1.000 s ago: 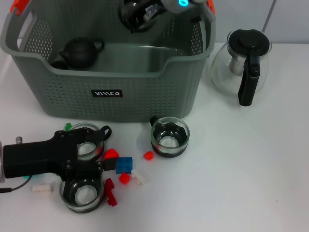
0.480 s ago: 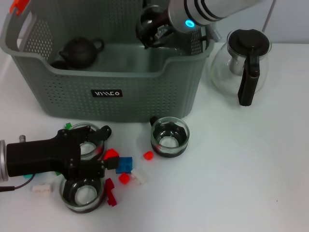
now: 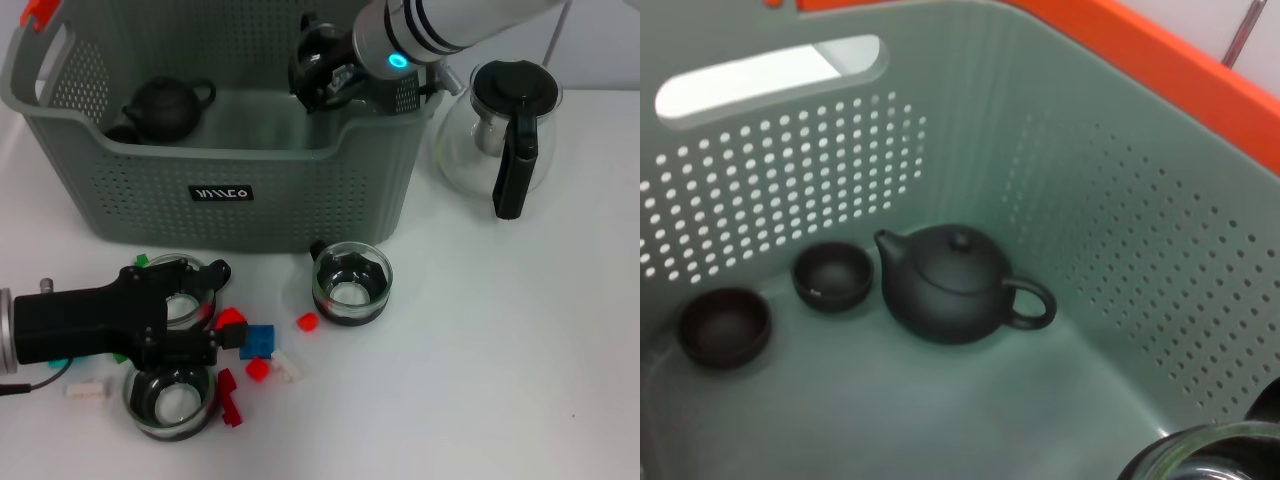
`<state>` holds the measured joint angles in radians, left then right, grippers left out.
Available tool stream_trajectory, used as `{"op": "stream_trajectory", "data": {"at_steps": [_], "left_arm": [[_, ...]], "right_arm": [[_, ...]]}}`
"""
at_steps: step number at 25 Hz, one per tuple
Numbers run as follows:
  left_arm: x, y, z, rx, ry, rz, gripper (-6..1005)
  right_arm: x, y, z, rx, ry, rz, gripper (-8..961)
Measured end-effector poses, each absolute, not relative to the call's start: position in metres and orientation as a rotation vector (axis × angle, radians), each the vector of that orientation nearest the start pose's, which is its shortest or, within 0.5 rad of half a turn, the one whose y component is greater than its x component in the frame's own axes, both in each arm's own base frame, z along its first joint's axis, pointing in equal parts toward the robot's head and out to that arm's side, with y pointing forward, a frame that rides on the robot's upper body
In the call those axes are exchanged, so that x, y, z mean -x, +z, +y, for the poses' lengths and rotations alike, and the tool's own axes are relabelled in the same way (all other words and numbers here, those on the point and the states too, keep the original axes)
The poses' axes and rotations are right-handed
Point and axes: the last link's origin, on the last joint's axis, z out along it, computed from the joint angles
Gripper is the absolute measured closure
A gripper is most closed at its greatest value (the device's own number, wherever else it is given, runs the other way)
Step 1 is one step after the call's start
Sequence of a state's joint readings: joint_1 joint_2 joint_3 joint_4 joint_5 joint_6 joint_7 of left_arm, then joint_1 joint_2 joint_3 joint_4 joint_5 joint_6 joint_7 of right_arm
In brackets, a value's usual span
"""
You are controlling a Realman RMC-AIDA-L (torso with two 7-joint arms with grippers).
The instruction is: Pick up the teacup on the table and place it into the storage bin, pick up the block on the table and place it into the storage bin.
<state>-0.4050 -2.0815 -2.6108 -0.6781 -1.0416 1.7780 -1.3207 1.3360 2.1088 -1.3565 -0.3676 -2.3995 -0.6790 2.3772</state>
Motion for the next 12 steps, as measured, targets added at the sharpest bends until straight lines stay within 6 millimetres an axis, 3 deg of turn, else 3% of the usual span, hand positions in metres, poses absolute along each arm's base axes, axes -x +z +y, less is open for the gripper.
{"op": "stream_trajectory", "data": {"at_steps": [12], "left_arm": [[0.2958, 0.0139, 0.2732, 2.737, -0.798, -0.705, 96]], "right_arm": [[-0.0525, -0.0997, 0.4745, 2.535, -0.156, 0.467, 893]]}}
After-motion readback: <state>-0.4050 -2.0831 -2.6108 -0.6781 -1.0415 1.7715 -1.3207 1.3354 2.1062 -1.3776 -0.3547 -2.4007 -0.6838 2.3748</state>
